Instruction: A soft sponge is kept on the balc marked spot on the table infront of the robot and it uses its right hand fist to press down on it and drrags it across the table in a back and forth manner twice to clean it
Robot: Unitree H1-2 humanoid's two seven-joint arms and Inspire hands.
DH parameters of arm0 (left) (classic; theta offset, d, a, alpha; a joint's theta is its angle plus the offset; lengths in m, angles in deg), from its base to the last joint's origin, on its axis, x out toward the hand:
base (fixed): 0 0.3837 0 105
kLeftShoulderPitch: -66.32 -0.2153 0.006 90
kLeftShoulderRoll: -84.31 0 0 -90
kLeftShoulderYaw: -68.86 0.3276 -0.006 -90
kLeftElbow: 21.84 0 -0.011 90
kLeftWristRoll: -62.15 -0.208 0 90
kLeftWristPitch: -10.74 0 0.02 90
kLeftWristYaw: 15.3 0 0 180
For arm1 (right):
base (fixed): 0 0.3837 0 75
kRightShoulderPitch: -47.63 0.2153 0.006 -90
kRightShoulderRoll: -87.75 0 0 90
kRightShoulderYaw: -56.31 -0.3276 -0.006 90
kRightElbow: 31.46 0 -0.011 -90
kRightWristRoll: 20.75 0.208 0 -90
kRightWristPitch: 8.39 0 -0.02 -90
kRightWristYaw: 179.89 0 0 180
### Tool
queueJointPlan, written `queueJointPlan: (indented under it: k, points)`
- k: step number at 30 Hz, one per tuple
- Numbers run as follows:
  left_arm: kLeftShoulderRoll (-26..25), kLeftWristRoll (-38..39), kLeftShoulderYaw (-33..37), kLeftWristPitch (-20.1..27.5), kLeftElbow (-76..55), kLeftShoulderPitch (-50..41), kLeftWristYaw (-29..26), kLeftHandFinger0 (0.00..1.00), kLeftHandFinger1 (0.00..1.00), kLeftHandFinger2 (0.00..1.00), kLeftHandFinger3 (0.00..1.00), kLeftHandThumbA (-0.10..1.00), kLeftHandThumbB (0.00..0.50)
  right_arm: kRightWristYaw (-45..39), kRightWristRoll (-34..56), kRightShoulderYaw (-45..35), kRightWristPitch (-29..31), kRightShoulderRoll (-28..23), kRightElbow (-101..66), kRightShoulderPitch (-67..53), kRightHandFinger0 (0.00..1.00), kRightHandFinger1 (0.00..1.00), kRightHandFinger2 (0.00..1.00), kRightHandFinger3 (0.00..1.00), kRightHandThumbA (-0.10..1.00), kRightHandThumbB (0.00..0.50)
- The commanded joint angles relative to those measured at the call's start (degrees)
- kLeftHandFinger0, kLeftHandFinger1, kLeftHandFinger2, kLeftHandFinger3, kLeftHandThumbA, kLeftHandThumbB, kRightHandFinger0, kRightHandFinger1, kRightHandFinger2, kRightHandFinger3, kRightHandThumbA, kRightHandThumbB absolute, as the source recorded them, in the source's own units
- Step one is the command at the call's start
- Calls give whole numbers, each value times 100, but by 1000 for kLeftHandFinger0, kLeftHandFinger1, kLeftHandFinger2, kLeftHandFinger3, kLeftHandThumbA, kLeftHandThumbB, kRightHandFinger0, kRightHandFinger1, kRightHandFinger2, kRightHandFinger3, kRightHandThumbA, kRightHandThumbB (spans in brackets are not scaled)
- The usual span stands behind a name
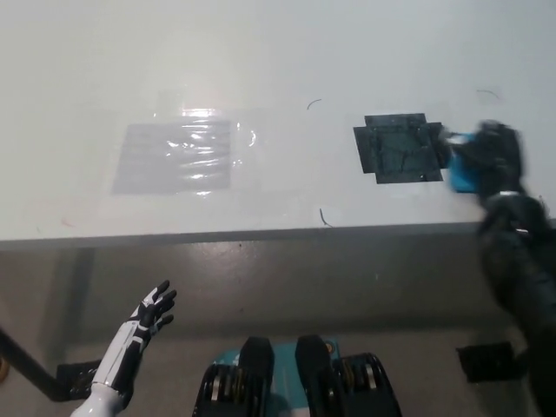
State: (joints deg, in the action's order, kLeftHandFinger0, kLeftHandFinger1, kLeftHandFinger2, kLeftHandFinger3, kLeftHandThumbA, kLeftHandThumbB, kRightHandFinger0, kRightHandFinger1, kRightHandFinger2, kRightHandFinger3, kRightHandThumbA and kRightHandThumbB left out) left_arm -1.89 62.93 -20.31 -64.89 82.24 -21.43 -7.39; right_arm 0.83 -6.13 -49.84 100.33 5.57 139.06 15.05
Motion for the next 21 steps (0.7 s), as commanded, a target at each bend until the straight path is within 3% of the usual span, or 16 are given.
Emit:
queueJointPlan:
  k: [1,7,14,19,21]
  points:
    - [-11,92,-58,140,-108,48,27,1000,1000,1000,1000,1000,500,-156,-54,116,-169,362,73,183,0,0,0,0,1000,174]
    - [5,19,-62,133,-117,55,-21,1000,1000,1000,1000,1000,500,-197,-123,263,-116,607,91,297,0,0,0,0,1000,195]
    - [15,37,-77,154,-119,54,-17,1000,1000,1000,1000,1000,500,-186,-132,302,-113,639,89,292,0,0,0,0,1000,172]
    - [13,71,-101,188,-95,45,-7,1000,1000,1000,1000,1000,500,-159,-129,323,-209,480,116,213,0,0,0,0,1000,212]
    - [20,43,-94,187,-108,28,-16,1000,1000,1000,1000,1000,500,-133,-173,366,-153,418,108,164,0,0,0,0,1000,184]
